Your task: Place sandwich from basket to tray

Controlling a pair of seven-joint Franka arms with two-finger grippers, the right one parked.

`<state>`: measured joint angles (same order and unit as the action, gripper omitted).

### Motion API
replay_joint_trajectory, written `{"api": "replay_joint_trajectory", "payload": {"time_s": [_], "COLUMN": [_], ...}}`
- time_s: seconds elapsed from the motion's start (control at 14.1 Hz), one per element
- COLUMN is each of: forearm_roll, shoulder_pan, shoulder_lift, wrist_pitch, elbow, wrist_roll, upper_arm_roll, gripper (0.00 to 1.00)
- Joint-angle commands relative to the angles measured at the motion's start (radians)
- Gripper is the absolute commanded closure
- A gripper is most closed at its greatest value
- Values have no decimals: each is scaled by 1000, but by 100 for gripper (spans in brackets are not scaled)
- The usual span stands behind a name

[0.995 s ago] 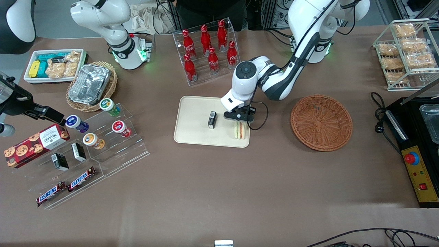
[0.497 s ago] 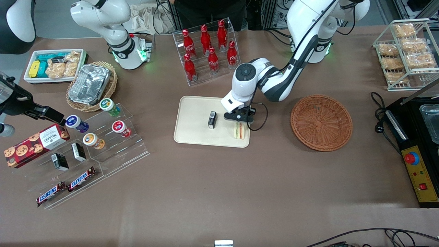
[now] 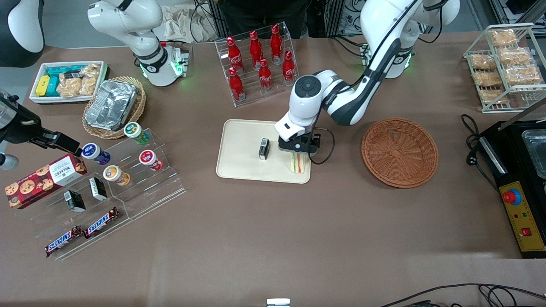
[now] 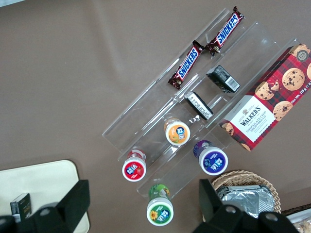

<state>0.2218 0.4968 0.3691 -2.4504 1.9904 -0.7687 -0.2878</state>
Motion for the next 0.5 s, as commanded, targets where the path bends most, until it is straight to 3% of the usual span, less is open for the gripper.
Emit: {"api": "replay_joint_trajectory", "payload": {"time_s": [0.0,0.14,0.36,0.43], "forearm_roll": [5,-39,-180,-190], "shoulder_pan": [-38,-81,-142,-168], "shoulder_lift": [-128,-197,-271,-282], "wrist_pitch": [111,171,278,339], "elbow": [-5,-7,-70,-109], "wrist_roll": [-7,55,219,236], "upper_arm_roll": [-5,-8,-5,-5], "gripper": [0,0,0,0]}}
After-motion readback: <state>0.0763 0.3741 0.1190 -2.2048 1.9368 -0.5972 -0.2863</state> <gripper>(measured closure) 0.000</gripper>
